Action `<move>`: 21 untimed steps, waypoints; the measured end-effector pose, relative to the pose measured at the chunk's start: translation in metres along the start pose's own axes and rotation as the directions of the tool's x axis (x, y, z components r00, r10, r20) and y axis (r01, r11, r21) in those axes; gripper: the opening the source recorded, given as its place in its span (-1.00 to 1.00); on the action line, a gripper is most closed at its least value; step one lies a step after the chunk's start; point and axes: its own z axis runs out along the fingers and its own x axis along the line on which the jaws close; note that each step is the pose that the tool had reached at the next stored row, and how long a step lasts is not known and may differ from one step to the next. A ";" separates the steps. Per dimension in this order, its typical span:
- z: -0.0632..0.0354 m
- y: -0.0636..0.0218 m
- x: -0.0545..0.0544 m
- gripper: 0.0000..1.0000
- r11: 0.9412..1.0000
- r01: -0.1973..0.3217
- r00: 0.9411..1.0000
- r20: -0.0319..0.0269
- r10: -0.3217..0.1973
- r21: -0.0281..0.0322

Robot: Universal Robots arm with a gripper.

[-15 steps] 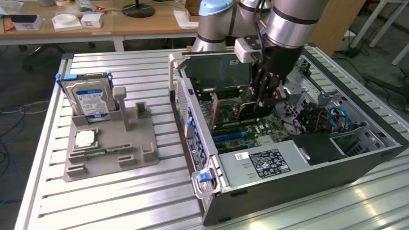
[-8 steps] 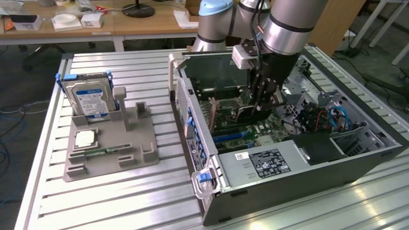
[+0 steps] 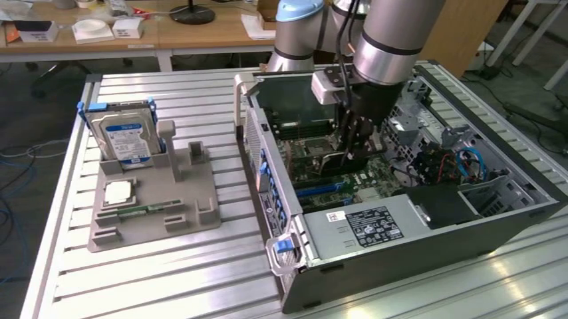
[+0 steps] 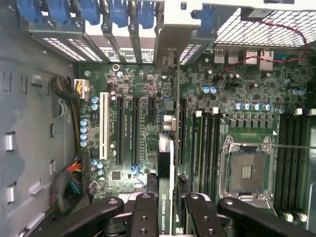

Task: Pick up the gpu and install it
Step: 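Insert the gpu into the slot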

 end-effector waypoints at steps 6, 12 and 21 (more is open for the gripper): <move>0.0110 0.0009 0.000 -0.48 1.000 0.000 1.000 0.000 0.000 0.000; 0.0200 0.0013 0.001 -0.48 1.000 -0.008 1.000 0.000 0.008 0.000; 0.0203 0.0030 0.001 -0.48 1.000 -0.008 1.000 0.000 0.008 0.000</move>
